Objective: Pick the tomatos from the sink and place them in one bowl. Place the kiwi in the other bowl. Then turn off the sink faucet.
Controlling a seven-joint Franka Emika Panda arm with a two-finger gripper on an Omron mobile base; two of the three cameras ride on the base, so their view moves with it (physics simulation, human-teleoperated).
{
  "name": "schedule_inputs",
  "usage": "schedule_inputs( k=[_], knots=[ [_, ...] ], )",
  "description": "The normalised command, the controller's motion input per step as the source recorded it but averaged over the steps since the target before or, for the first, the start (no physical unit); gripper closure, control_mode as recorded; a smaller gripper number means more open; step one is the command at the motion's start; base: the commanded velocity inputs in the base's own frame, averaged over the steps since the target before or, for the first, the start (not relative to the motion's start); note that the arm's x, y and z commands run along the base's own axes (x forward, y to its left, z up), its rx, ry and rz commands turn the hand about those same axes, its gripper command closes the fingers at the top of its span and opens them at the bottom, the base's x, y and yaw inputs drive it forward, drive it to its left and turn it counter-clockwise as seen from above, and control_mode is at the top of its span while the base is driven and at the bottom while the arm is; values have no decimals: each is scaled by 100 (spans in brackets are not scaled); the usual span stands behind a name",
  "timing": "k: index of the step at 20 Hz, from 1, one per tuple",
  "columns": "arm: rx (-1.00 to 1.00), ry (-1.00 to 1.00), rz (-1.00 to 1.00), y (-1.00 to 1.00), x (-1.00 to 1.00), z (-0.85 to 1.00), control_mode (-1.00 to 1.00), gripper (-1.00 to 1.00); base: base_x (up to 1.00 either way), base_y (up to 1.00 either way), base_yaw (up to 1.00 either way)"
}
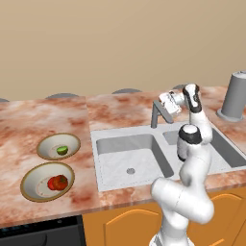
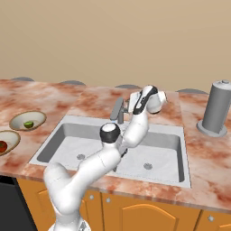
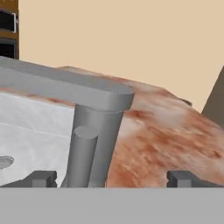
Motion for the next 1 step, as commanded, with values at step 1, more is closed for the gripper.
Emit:
schedule_inputs(
  k=[1],
  knots=[
    [-2,1,0,24,0,0,-100,-100,0,0,0]
  ],
)
